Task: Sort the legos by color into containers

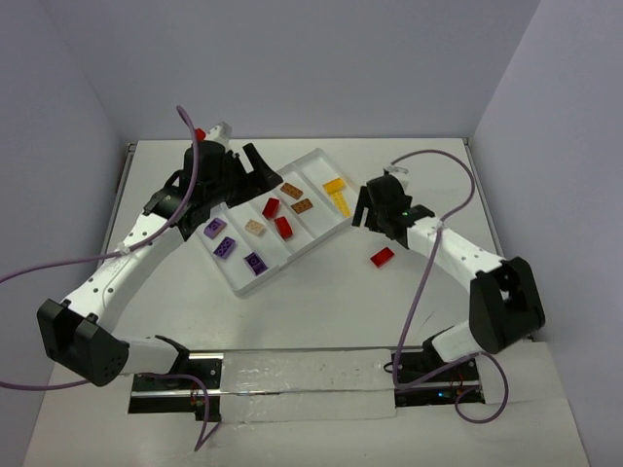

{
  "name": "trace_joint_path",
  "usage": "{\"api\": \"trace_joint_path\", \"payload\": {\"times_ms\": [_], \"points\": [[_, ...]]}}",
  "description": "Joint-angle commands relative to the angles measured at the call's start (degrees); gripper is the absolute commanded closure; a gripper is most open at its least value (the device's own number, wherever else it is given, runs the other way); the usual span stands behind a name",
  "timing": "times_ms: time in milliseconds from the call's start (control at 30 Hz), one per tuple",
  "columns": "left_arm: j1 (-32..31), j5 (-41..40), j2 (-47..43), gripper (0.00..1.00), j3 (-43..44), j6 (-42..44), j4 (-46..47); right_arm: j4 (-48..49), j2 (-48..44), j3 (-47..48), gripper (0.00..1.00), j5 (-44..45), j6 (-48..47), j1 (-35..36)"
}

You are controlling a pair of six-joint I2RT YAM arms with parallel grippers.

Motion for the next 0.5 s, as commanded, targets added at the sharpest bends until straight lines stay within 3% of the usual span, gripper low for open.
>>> {"api": "trace_joint_path", "payload": {"times_ms": [0,200,467], "points": [[-0.37,-1.21,-2.91,0.1,0.32,0.58,0.86,-0.5,-6.97,-9.4,0.11,4.19,5.86,-1.4],[-0.41,-1.21,-3.63,0.1,0.15,0.54,1.85,-0.01,-12.11,-19.39,0.06,6.25,19.29,-1.22],[-0.43,-1.73,-3.53,0.1,-0.29,0.93,1.02,3.85,-11.8,-23.49,0.01,4.29,24.34,-1.4]]}}
